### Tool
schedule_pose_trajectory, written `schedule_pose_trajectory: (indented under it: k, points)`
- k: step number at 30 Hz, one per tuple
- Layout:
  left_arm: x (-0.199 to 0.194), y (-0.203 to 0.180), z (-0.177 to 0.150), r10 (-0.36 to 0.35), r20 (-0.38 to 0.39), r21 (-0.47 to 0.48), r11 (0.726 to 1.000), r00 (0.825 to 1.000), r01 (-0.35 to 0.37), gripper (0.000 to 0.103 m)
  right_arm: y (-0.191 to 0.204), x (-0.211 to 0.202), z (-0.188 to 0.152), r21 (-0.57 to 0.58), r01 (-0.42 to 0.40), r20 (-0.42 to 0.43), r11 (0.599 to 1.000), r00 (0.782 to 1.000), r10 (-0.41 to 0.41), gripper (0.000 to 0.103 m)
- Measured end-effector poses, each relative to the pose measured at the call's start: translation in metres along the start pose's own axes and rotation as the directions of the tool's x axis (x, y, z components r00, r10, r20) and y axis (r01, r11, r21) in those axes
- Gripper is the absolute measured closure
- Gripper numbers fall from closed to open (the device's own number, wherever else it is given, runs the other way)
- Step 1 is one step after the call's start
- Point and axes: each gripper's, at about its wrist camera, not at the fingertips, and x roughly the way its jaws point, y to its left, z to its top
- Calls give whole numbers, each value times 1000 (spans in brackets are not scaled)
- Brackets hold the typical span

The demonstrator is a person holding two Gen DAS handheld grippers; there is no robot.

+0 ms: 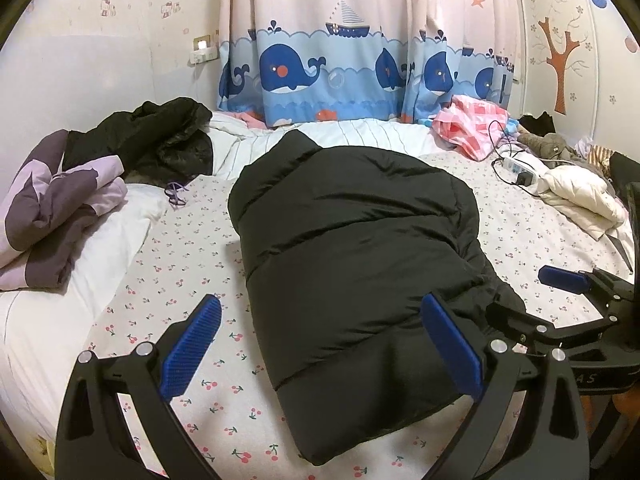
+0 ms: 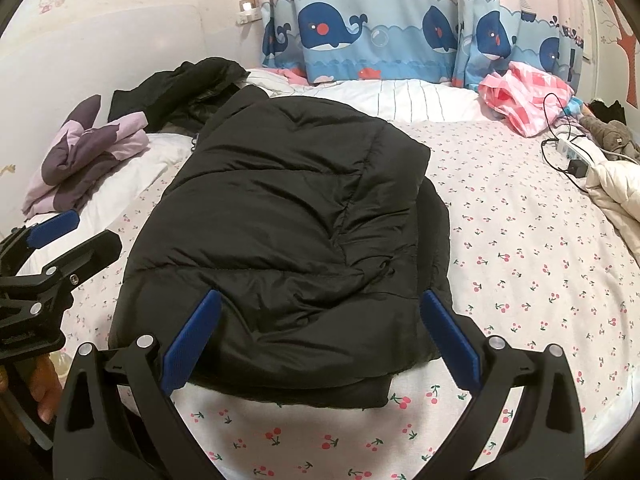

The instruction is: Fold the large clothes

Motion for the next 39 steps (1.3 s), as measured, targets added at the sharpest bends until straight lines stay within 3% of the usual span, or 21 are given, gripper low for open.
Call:
schedule_pose_trajectory:
  k: [11,13,18,20,24,27,29,32,35,37,39]
  points:
    - [8,-1,-3,-38,-59,-8,999,998,37,7,-11,8,0,51,-35,-37,998,999,36,7]
    - [13,4,-3,-94,-95,-41,995,991,90,7,-20,11,1,82,-46,-48,996,998,50,7]
    - [35,32,-6,-237,-202,-212,958,950,194,7,-53,18,2,196,-43,-81,980,995,60,7]
    - [44,37,-10,-323,-238,-267,928,916,258,7,-68,26,-1,269,-68,-109,961,989,101,7]
    - [63,46,-22,-426,-288,-386,871,858,303,7,-93,47,-11,396,-99,-175,913,968,181,7]
    - [75,56,-27,-441,-299,-441,850,846,287,7,-100,63,-16,442,-127,-205,888,949,238,7]
    - [80,61,-31,-453,-297,-477,833,841,280,7,-102,66,-16,433,-108,-209,895,954,216,7]
    - [95,68,-39,-517,-303,-561,776,801,289,7,-106,77,-17,472,-126,-208,873,946,249,7]
    - [104,68,-42,-552,-302,-596,746,777,298,7,-100,86,-18,495,-176,-209,851,926,313,7]
    - [101,73,-39,-583,-246,-630,703,774,330,7,-94,88,-15,499,-220,-197,838,913,357,7]
    - [96,79,-36,-585,-206,-636,689,784,347,7,-87,85,-9,477,-247,-192,843,907,375,7]
